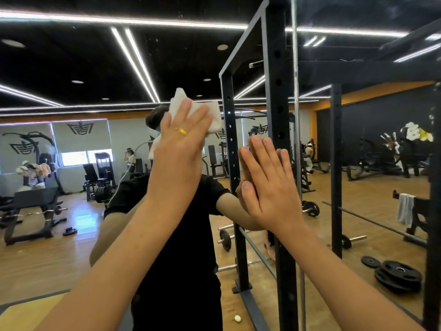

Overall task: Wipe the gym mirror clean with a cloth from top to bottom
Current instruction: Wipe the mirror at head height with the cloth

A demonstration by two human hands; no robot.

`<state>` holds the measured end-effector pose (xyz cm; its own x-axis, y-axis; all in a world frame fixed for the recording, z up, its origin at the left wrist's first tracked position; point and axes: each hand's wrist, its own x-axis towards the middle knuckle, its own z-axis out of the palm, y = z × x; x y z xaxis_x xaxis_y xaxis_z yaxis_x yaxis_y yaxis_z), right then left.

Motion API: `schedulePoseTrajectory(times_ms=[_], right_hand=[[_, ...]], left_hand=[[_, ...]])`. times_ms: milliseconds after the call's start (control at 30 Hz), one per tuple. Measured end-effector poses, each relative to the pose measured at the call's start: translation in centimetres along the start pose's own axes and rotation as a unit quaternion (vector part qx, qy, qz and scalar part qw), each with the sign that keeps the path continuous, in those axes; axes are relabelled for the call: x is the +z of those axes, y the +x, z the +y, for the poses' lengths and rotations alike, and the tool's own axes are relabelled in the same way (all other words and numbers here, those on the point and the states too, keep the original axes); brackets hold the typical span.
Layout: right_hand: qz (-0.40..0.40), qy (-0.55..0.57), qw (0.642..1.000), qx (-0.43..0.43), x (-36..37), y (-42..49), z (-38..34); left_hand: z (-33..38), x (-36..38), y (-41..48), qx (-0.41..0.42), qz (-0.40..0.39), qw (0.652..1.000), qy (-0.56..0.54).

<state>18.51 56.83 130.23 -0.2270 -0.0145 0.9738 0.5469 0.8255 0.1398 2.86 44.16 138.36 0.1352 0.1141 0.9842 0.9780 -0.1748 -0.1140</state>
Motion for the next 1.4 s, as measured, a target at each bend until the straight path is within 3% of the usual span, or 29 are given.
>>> schedulePoseTrajectory(times_ms=[133,300,600,900,1233,1400], right_hand=[[0.002,-0.003,1.0,-0.003,0.1,-0.1,0.1],[0.004,-0.006,1.0,-0.001,0.1,-0.1,0.0],[0.013,0.001,1.0,-0.003,0.2,0.0,0.1],[0.013,0.0,1.0,-0.002,0.3,-0.1,0.2],[0.034,0.01,0.999,-0.001,0.3,-0.1,0.1],[0.043,0.009,0.999,-0.006,0.5,-0.2,0.2]], left_hand=[[-0.3,0.0,-3.7,0.061,-0.032,0.998,0.006],[-0.9,-0.2,-6.1,0.078,-0.068,0.995,-0.007],[0.6,2.3,0.8,0.084,-0.002,0.996,0.03],[-0.3,0.2,-10.2,0.095,-0.102,0.99,-0.017],[1.9,3.1,3.0,0.111,-0.032,0.993,0.028],[1.6,3.2,1.8,0.142,-0.064,0.987,0.027]])
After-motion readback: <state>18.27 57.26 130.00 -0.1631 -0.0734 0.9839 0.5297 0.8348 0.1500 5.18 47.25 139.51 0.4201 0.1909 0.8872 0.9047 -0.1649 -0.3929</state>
